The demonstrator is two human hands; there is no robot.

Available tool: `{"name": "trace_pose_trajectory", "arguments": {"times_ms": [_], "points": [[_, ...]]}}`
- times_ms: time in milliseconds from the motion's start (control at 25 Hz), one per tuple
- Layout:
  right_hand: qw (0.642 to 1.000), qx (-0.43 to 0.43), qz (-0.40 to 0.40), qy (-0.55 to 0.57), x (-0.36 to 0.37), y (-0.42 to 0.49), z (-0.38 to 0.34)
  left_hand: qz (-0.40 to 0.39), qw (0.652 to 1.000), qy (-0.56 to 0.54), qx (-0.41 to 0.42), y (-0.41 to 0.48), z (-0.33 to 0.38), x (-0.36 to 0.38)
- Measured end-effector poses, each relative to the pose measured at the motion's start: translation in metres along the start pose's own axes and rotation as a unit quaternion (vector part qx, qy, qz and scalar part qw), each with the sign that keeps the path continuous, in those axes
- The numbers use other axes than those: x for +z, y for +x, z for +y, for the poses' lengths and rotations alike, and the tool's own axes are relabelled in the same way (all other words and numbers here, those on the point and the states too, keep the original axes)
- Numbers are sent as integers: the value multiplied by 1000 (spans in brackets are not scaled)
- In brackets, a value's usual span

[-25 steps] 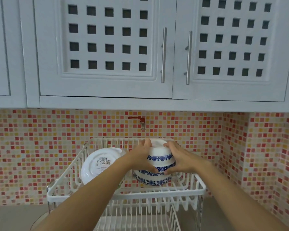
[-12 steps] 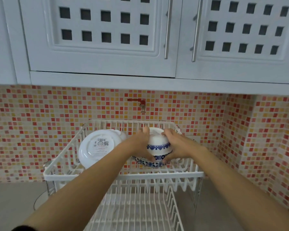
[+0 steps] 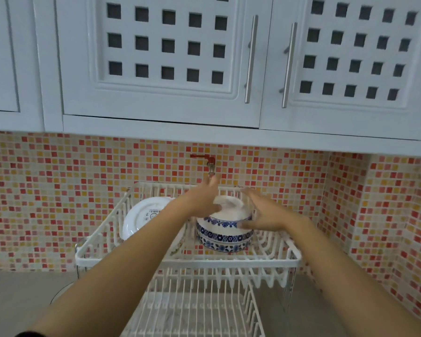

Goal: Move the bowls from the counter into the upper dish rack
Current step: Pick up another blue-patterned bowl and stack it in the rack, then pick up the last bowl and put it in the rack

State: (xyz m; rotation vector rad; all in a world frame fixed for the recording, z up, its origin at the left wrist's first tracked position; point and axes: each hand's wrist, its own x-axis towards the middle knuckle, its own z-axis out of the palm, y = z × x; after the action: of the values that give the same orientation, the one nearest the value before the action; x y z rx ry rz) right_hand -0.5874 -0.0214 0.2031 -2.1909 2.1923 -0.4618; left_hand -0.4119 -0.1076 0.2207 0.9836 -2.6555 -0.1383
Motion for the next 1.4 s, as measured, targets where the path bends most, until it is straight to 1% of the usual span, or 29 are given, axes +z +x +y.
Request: {"name": "trace_pose_trajectory", "arguments": {"times_ms": [80, 120, 200, 360, 440, 520, 640, 760, 880, 960, 1040, 1120, 1200, 1280, 1400], "points": [[997, -16, 62, -35, -9, 6, -21, 77, 997, -10, 0, -13, -4, -25], [994, -26, 89, -49, -12, 12, -36, 103, 995, -12, -9, -20, -10, -35], [991, -48, 112, -51, -10, 27, -74, 128, 991, -6, -32, -37, -35, -52], [988, -89, 124, -18, 24, 56, -167, 128, 987, 20, -93, -82, -111, -77], [987, -100, 125, 20, 46, 68, -216, 116, 985, 34, -123, -108, -149, -86], [983, -107, 133, 63, 68, 81, -266, 108, 980, 29, -162, -135, -190, -94], [977, -91, 153, 117, 99, 103, -339, 92, 972, 38, -211, -171, -257, -104], [973, -59, 158, 157, 129, 126, -393, 78, 966, 42, -244, -200, -313, -108], [972, -13, 144, 184, 168, 147, -422, 71, 964, 27, -253, -218, -356, -101], [973, 29, 116, 198, 202, 159, -428, 52, 963, 10, -263, -227, -383, -84], [970, 85, 87, 210, 238, 168, -426, 24, 967, -11, -252, -231, -407, -57], [965, 136, 68, 214, 273, 173, -419, 14, 967, -51, -250, -233, -424, -24], [959, 183, 49, 210, 310, 176, -409, -3, 962, -87, -260, -232, -443, 16], [949, 239, 19, 203, 346, 177, -394, -37, 957, -109, -268, -228, -459, 58], [933, 313, 6, 178, 395, 176, -367, -81, 947, -142, -278, -218, -472, 116]]}}
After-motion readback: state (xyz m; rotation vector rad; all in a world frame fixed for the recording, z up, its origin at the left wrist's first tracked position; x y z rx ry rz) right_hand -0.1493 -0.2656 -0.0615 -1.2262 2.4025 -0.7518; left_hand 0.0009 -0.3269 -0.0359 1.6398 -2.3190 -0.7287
